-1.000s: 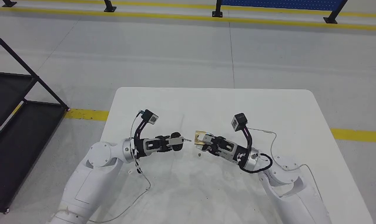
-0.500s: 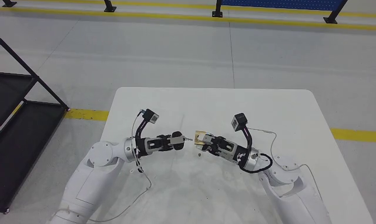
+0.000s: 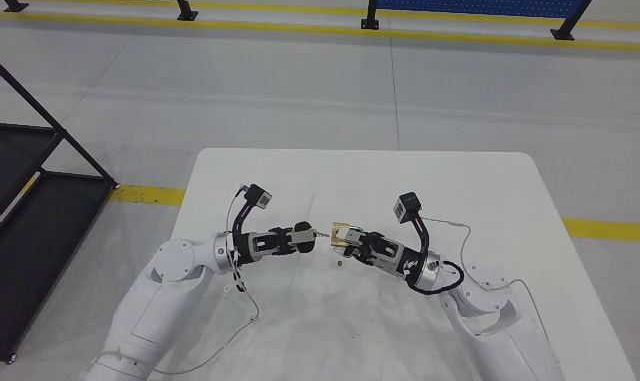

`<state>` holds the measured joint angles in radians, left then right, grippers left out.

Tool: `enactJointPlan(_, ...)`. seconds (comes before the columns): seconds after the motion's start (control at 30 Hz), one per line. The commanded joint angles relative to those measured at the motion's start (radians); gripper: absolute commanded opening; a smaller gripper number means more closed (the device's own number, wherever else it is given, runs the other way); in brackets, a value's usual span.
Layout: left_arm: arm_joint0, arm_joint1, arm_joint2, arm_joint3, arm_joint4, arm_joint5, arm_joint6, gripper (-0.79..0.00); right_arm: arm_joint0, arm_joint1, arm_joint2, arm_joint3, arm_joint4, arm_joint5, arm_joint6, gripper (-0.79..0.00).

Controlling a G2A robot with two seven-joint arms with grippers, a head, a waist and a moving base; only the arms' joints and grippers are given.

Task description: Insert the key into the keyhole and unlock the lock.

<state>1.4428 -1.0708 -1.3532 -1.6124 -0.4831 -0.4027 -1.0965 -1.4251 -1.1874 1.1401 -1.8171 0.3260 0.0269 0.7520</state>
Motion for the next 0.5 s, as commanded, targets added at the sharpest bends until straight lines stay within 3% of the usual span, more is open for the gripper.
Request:
enactJointPlan(0.0,-0.001,0.0,0.002,0.001,0.0,-0.001,0.001,-0.785,0.0,0.0,0.0,0.0,0.0,0.0,0.0,-0.785)
enactJointPlan(0.47,-0.007,0.003,0.012,0.008,-0.002,-0.005,0.013,-0.785,0.0,0.0,0.0,0.0,0.0,0.0,0.0,-0.785)
